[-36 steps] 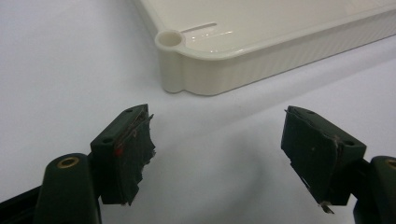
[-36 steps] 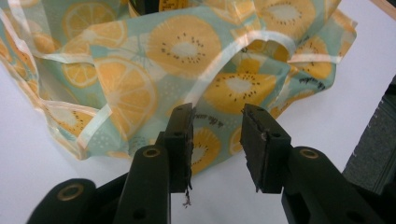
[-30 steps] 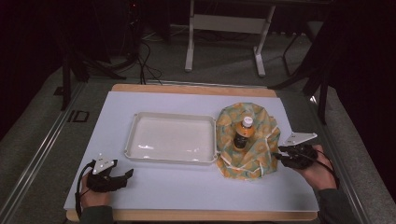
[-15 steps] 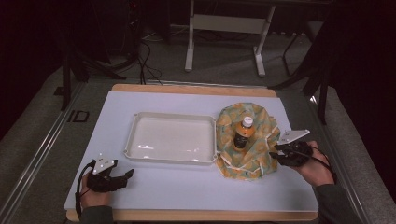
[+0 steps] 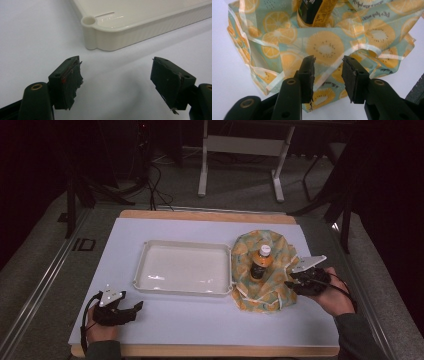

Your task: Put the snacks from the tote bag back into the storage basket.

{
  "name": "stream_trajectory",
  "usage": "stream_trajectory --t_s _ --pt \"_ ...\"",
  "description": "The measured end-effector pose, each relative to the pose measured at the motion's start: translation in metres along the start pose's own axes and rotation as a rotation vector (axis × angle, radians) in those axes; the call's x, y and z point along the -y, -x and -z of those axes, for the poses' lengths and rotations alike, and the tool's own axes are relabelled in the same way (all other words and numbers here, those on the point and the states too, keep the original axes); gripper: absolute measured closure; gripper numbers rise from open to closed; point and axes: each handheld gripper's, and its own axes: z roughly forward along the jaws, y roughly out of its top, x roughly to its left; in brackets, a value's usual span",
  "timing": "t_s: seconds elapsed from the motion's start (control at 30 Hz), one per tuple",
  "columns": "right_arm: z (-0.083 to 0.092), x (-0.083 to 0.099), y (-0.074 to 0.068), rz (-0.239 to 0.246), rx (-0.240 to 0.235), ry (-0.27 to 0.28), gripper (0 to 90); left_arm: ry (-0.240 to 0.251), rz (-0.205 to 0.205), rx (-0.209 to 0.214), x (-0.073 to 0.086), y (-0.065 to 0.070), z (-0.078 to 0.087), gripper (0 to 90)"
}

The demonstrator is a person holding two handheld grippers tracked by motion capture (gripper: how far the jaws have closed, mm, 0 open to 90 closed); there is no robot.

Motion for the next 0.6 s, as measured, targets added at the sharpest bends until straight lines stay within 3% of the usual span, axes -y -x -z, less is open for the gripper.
stream_trajectory --t_s 0.6 --pt "0.001 -0.021 0.002 0.055 -0.008 -0.018 60.8 0.0 -0.002 0.001 0.0 0.0 0.0 24.7"
